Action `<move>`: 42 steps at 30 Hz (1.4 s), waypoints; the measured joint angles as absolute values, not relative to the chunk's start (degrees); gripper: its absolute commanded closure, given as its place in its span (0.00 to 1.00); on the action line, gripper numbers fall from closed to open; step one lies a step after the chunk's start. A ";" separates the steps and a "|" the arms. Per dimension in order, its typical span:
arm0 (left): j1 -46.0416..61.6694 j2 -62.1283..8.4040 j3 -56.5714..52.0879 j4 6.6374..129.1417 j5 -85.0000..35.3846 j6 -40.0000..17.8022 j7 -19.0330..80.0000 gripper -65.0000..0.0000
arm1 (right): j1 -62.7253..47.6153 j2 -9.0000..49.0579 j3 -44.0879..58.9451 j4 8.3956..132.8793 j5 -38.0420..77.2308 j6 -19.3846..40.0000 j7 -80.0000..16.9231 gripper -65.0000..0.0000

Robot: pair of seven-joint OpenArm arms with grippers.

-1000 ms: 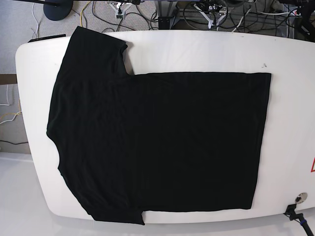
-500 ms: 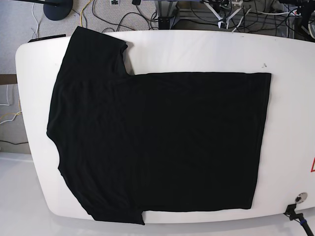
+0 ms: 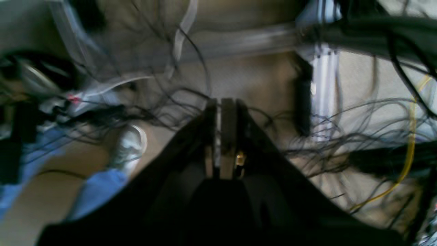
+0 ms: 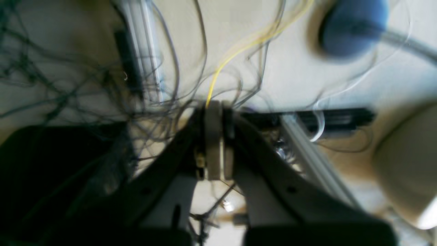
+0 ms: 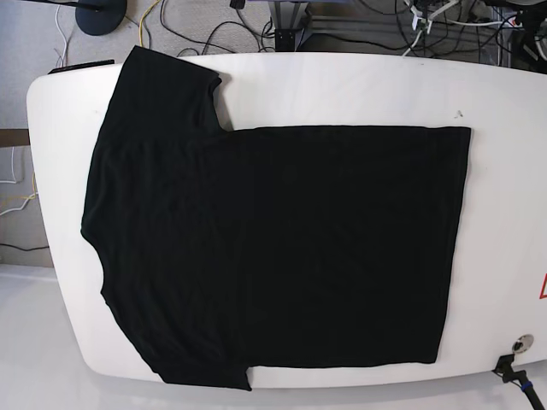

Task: Fold the T-shirt properly
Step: 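Move both grippers down to the shirt's collar-side corners and grasp them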

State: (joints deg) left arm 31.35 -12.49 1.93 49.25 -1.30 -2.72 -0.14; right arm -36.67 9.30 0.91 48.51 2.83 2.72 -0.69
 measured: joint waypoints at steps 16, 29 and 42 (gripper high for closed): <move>58.15 -21.47 -1.43 88.36 -0.62 -0.08 1.41 0.97 | -59.86 16.14 11.53 86.43 5.02 2.96 -6.76 1.00; 67.05 -22.26 -9.39 121.54 1.30 -4.27 3.88 0.96 | -64.01 16.64 21.65 112.03 7.77 4.34 -5.45 1.00; 52.90 -21.67 -21.56 123.68 2.44 -20.58 9.30 0.85 | -48.97 16.99 23.22 114.87 20.84 8.03 -15.94 0.99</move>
